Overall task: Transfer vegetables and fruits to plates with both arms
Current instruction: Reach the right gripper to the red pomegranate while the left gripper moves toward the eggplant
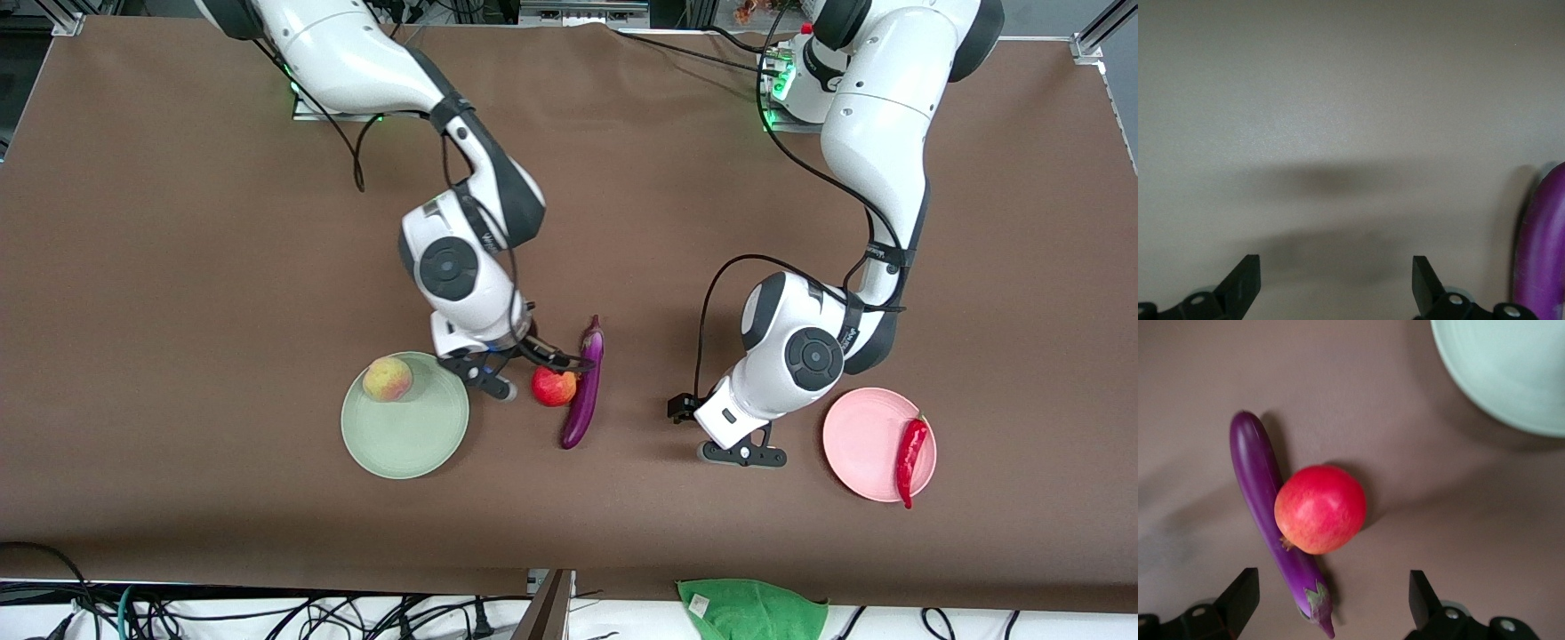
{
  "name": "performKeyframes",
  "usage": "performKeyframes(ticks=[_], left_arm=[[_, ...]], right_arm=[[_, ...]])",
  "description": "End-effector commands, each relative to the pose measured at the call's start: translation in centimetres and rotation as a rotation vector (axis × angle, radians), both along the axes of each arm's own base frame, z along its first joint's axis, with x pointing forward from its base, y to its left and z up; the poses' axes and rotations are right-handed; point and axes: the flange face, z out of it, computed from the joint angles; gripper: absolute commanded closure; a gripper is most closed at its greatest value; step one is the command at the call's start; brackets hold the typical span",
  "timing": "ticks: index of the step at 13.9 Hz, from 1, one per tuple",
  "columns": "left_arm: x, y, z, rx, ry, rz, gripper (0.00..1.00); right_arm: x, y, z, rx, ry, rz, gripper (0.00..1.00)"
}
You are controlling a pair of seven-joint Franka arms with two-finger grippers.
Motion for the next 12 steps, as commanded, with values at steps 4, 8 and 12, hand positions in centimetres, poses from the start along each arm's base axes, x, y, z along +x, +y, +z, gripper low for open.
performKeyframes(ticks=[4,8,12], left_arm=[[0.2,0.8,0.3,-0.004,0.007,0.013,0.00],[0.2,1.0,0.3,0.007,0.003,0.011,0.00],[-0.2,0.5,0.0,0.000,0.016,0.024,0.00]], right_arm=[[0.2,0.2,-3.7,-0.014,-0.006,-0.076,0.01],[0.2,0.9,-6.2,0.002,-0.044,-0.097,0.01],[0.3,0.8,-7.3,0.007,-0.059,-0.101,0.01]])
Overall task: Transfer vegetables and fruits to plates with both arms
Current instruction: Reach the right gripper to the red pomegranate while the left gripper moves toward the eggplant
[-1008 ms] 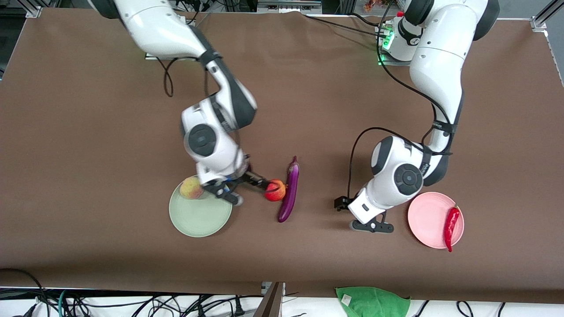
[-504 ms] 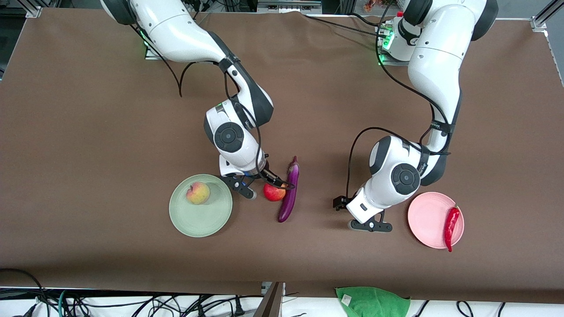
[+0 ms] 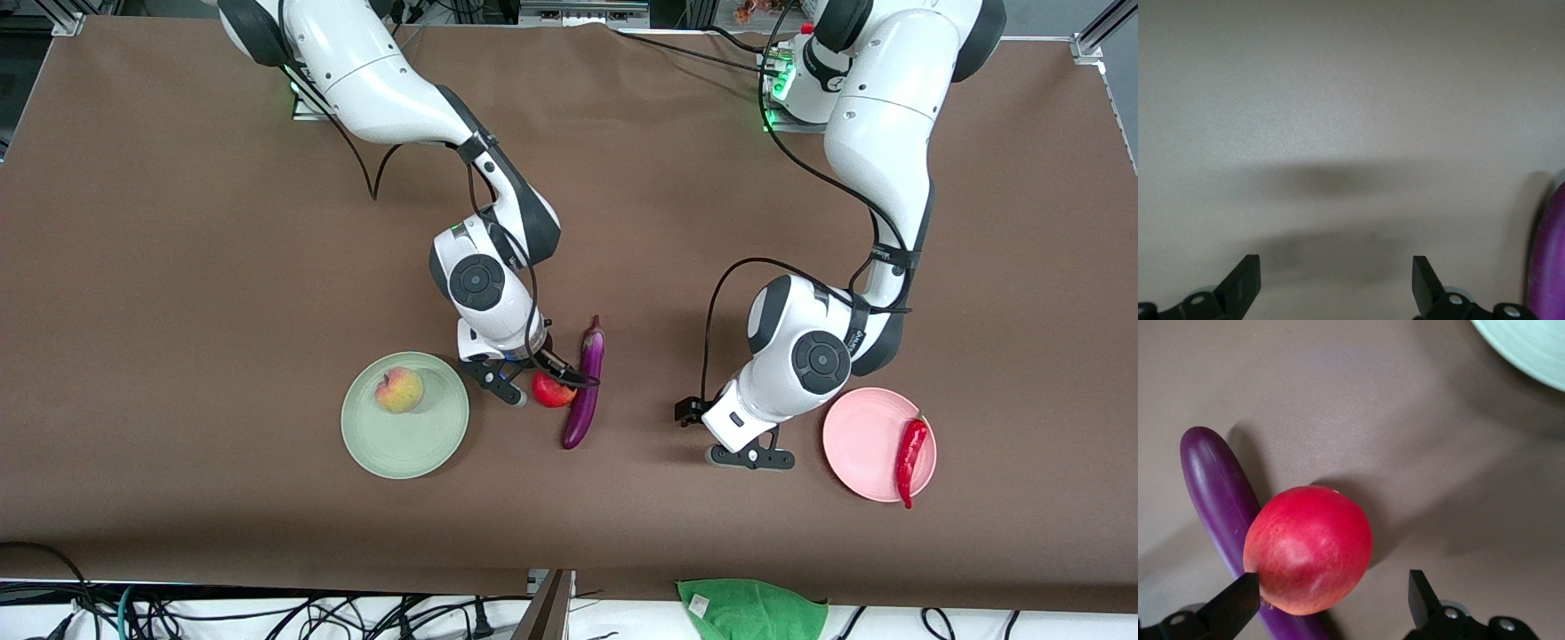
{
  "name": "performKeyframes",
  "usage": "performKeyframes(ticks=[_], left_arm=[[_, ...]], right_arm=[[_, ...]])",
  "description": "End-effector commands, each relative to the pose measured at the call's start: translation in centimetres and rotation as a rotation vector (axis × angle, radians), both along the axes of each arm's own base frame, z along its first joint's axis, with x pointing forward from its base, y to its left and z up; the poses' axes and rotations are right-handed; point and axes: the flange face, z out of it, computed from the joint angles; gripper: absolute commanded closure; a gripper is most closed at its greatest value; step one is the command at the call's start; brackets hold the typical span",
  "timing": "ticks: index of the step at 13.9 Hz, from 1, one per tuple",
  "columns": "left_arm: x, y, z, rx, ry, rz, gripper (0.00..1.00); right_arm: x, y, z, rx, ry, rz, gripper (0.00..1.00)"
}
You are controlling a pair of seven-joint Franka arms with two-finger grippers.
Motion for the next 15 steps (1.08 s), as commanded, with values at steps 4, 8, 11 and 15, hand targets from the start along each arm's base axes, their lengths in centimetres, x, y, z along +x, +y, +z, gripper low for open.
performKeyframes(ticks=[4,8,11,15], left_arm=[[-0.5,-1.1,0.6,-0.018,0.009,0.008,0.00],[-0.8,-2.0,0.7,-0.023,0.016,0.027,0.00],[-1.6,-3.9,0.3,-0.022,0.028,0.044,0.00],[-1.6,-4.0,0.2,-0.022,0.028,0.044,0.00]], right_arm=[[1.0,0.0,2.2,0.002,-0.039,-0.006,0.01],[1.7,-0.1,2.9,0.023,-0.077,-0.009,0.01],[1.6,0.1,1.7,0.021,-0.080,-0.011,0.01],[1.2,0.2,-0.2,0.009,-0.068,-0.003,0.01]])
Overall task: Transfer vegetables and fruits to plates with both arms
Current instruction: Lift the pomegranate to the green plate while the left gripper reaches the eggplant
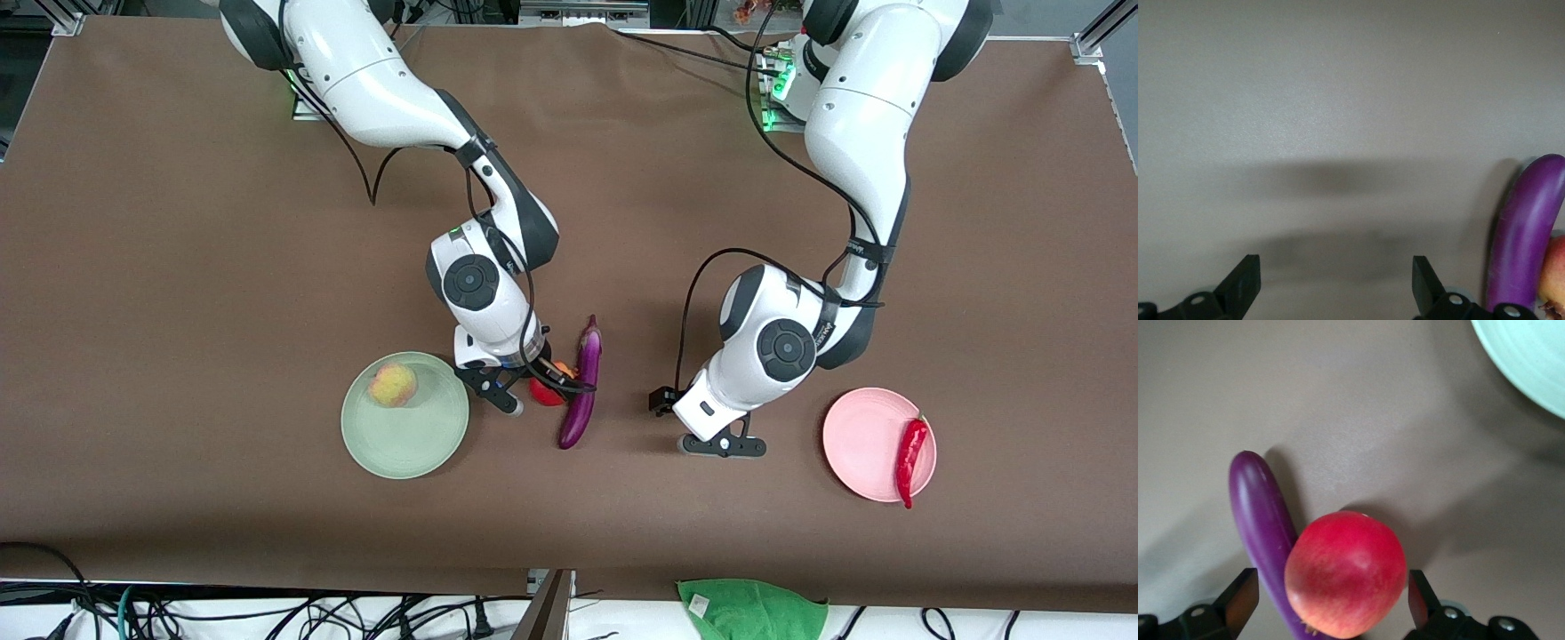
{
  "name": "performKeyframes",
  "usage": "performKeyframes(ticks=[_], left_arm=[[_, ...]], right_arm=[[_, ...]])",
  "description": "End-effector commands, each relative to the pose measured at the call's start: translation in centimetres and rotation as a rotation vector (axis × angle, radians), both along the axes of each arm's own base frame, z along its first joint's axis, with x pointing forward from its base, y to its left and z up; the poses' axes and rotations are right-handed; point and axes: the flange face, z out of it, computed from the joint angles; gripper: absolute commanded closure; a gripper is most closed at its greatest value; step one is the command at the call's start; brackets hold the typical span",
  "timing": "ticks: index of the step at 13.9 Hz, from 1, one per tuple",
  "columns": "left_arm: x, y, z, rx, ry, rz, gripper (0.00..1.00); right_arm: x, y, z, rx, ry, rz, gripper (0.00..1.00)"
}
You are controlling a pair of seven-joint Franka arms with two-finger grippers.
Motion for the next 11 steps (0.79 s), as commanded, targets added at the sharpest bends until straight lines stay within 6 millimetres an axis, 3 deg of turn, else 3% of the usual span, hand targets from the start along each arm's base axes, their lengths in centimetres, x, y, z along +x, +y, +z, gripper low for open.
performKeyframes(ticks=[1,4,5,7,8,9,10,11], left_arm=[[-0.2,-0.1,0.2,-0.010,0.010,0.009,0.00],[-0.4,-0.7,0.1,-0.009,0.012,0.003,0.00],[-0.5,-0.8,0.0,-0.009,0.012,0.002,0.00],[-0.7,-1.5,-0.1,-0.012,0.002,-0.007,0.00],[-0.9,-2.1,-0.4,-0.011,0.006,-0.004,0.00],[-1.3,-2.7,-0.5,-0.011,0.010,0.001,0.00],[-1.4,-3.1,-0.4,-0.014,0.006,0.002,0.00],[-1.3,-3.2,-0.3,-0.019,-0.006,0.006,0.00]], right_arm=[[0.1,0.1,-1.0,-0.005,-0.023,0.010,0.01],[0.0,0.2,-1.8,-0.006,-0.032,0.018,0.02],[0.1,0.1,-1.6,-0.014,-0.039,0.028,0.13],[0.2,0.0,-0.9,-0.020,-0.042,0.036,0.55],[0.4,-0.5,-0.5,-0.037,-0.034,0.048,0.71],[0.7,-1.1,0.3,-0.069,-0.022,0.092,0.82],[1.0,-2.1,0.9,-0.091,0.004,0.139,0.85],[1.8,-3.6,2.8,-0.094,0.020,0.165,0.86]])
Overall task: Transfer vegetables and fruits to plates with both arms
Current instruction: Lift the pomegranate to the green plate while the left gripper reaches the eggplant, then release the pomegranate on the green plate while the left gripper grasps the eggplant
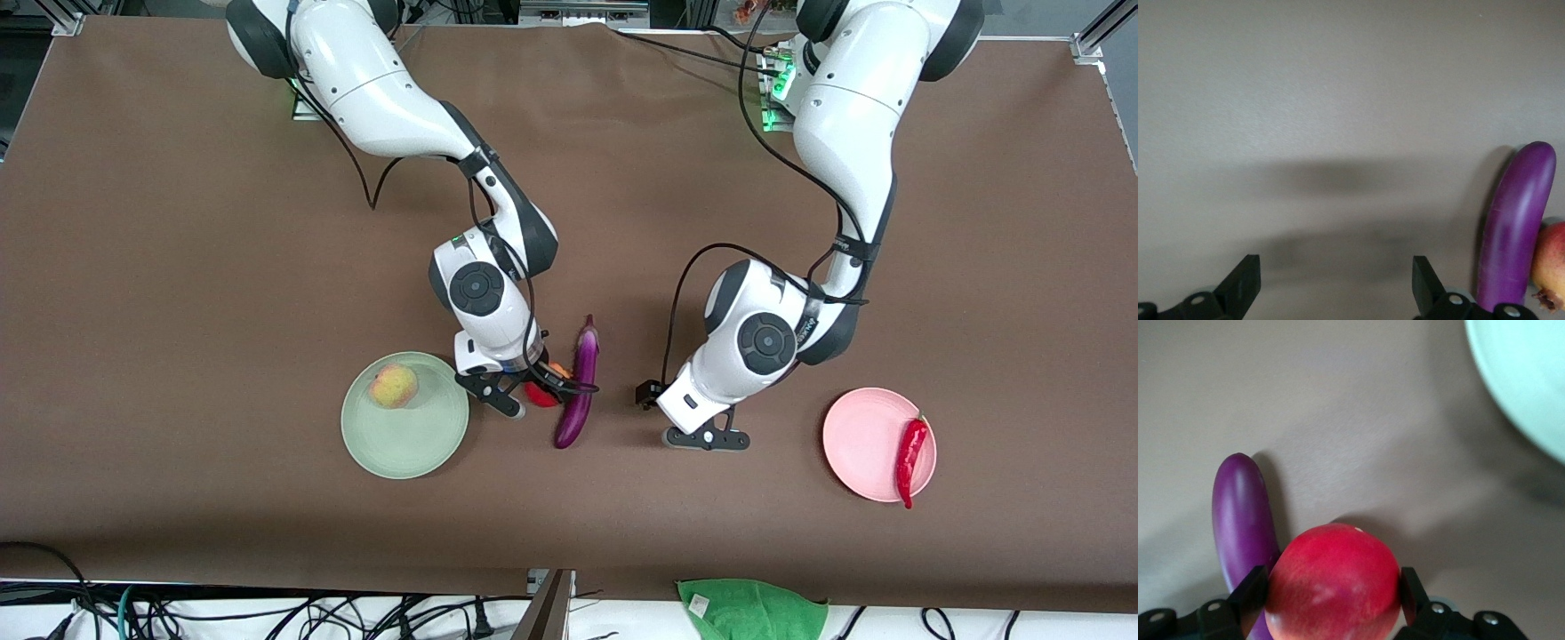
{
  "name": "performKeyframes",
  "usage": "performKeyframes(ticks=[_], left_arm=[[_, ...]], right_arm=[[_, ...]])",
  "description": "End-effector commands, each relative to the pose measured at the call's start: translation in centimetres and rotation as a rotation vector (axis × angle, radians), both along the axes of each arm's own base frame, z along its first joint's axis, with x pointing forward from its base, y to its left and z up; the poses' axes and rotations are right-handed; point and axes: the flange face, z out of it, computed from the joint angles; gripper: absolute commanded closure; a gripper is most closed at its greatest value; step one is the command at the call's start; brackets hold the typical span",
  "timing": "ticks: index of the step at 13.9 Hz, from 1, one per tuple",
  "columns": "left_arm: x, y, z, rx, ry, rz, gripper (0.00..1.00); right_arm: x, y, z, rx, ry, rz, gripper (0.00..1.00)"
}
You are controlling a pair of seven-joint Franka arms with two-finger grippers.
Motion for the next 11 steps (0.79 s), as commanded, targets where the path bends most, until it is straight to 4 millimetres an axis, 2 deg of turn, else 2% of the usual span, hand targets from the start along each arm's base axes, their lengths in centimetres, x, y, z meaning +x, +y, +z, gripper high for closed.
performKeyframes(ticks=[1,2,4,5,7,8,9,10,11], left_arm=[[-0.1,-0.6,0.0,-0.018,-0.010,0.019,0.00],[-0.3,-1.1,0.0,-0.023,-0.018,0.015,0.00],[-1.2,-3.4,0.2,-0.030,-0.018,0.035,0.00],[-2.1,-5.0,0.0,-0.028,-0.012,0.028,0.00],[-4.2,-8.6,-0.6,-0.030,-0.017,0.003,0.00],[-5.1,-10.0,-1.0,-0.035,-0.026,-0.006,0.00],[-6.1,-11.6,-2.1,-0.036,-0.032,-0.017,0.00],[-7.1,-13.1,-2.9,-0.040,-0.046,-0.023,0.00],[-7.8,-14.2,-3.7,-0.047,-0.063,-0.025,0.00]], right_arm=[[1.9,-4.0,5.4,-0.028,0.042,0.090,0.86],[2.5,-5.9,6.5,-0.043,0.066,0.137,0.86],[3.5,-9.2,8.1,-0.076,0.097,0.249,0.85],[4.2,-10.9,9.1,-0.080,0.090,0.299,0.85],[5.8,-14.4,9.2,-0.085,0.081,0.372,0.84],[6.2,-15.3,9.1,-0.079,0.073,0.378,0.82],[6.2,-15.2,8.7,-0.077,0.080,0.364,0.82],[5.8,-14.5,8.2,-0.078,0.090,0.364,0.75],[5.8,-15.0,7.3,-0.078,0.105,0.353,0.71]])
